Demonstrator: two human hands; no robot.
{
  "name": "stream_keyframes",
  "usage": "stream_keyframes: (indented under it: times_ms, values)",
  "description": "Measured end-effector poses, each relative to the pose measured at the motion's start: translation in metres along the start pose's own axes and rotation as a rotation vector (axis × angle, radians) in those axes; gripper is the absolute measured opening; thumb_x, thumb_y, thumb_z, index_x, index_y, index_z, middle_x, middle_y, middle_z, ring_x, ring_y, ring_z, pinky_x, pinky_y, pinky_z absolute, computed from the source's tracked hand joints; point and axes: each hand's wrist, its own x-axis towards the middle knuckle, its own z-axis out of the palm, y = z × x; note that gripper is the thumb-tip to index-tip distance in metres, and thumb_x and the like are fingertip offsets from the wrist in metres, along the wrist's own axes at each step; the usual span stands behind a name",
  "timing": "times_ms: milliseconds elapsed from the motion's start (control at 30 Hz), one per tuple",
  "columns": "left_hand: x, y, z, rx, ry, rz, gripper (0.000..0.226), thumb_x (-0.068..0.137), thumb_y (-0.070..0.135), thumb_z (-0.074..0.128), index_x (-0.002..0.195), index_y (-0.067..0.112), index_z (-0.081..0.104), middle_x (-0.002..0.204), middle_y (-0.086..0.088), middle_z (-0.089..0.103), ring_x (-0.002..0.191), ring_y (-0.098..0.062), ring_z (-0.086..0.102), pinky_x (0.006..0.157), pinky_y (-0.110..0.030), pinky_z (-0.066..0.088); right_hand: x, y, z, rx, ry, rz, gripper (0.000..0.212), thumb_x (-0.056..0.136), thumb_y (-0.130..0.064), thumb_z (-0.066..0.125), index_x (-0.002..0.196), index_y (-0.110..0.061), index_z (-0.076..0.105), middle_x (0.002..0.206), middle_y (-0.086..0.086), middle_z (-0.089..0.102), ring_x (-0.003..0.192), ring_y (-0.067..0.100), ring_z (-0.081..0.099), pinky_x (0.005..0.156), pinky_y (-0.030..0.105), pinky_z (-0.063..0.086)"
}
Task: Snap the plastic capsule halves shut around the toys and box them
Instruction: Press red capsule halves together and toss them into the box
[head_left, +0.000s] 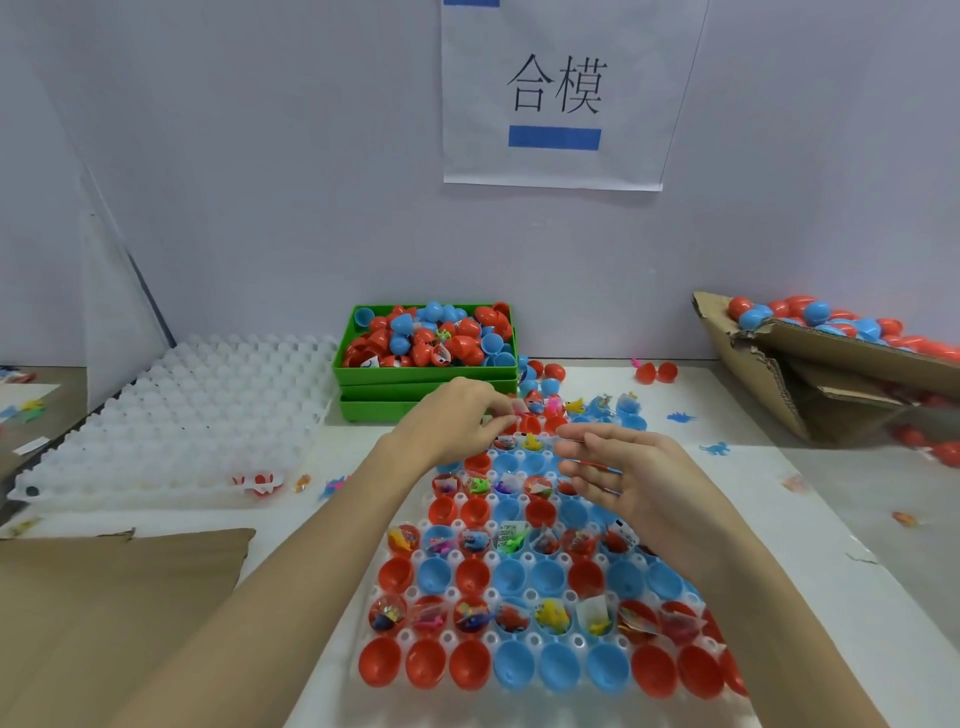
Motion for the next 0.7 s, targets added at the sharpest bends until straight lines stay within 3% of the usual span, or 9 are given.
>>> stream_keyframes:
  times_ms: [133,267,367,467,567,700]
  values:
    - [-0.006,0.001,0.000,0.031,-0.010,0.033,0.029,0.107,0.033,0.056,0.114,0.017,0.079,0.108,0.004,0.079,0.083,-0.014,0.071,0.079,-0.039,0.059,0.000,0.000,0.001,-0.005,-0.001,0.004,0.023,0.105,-0.007,0.055,0.110,-0.007,0.077,0.104,0.013,0.079,0.094,0.024,0.078,0.074,0.024,0.062]
    - [-0.004,-0.001,0.004,0.089,-0.043,0.023,0.033,0.109,0.029,0.052,0.111,0.009,0.078,0.100,-0.004,0.078,0.088,-0.020,0.070,0.083,-0.041,0.056,-0.001,0.000,0.002,-0.011,-0.002,0.008,0.023,0.106,-0.007,0.054,0.109,-0.007,0.077,0.103,0.013,0.079,0.093,0.024,0.078,0.074,0.024,0.062]
    - [-0.004,0.000,0.001,0.013,0.068,0.005,0.027,0.107,0.022,0.057,0.109,0.005,0.078,0.100,-0.007,0.078,0.087,-0.018,0.070,0.083,-0.033,0.056,-0.002,0.001,0.003,-0.021,0.001,0.014,0.023,0.106,-0.006,0.054,0.110,-0.006,0.077,0.103,0.014,0.079,0.093,0.024,0.078,0.073,0.023,0.062]
    - [-0.016,0.008,-0.008,-0.126,0.265,0.036,0.020,0.104,0.017,0.064,0.107,0.007,0.080,0.101,-0.003,0.080,0.092,-0.003,0.069,0.083,-0.019,0.055,-0.001,0.002,0.005,-0.004,0.006,0.004,0.023,0.105,-0.005,0.054,0.109,-0.004,0.076,0.102,0.015,0.079,0.092,0.024,0.078,0.074,0.023,0.062]
    - [-0.042,0.023,-0.013,-0.234,0.386,0.104,0.014,0.099,0.017,0.071,0.108,0.011,0.081,0.101,0.003,0.080,0.092,-0.005,0.072,0.084,-0.017,0.056,-0.004,0.003,0.012,0.001,0.024,-0.057,0.020,0.104,-0.005,0.056,0.110,-0.006,0.076,0.102,0.013,0.079,0.095,0.023,0.078,0.075,0.023,0.062]
    - [-0.076,0.049,-0.014,-0.355,0.434,0.148,0.023,0.090,0.036,0.079,0.100,0.016,0.083,0.096,0.011,0.079,0.090,0.002,0.071,0.083,-0.015,0.055,-0.009,0.006,0.019,-0.390,0.085,-0.229,0.027,0.106,-0.016,0.057,0.128,-0.028,0.068,0.117,-0.008,0.075,0.098,0.003,0.074,0.074,0.013,0.057]
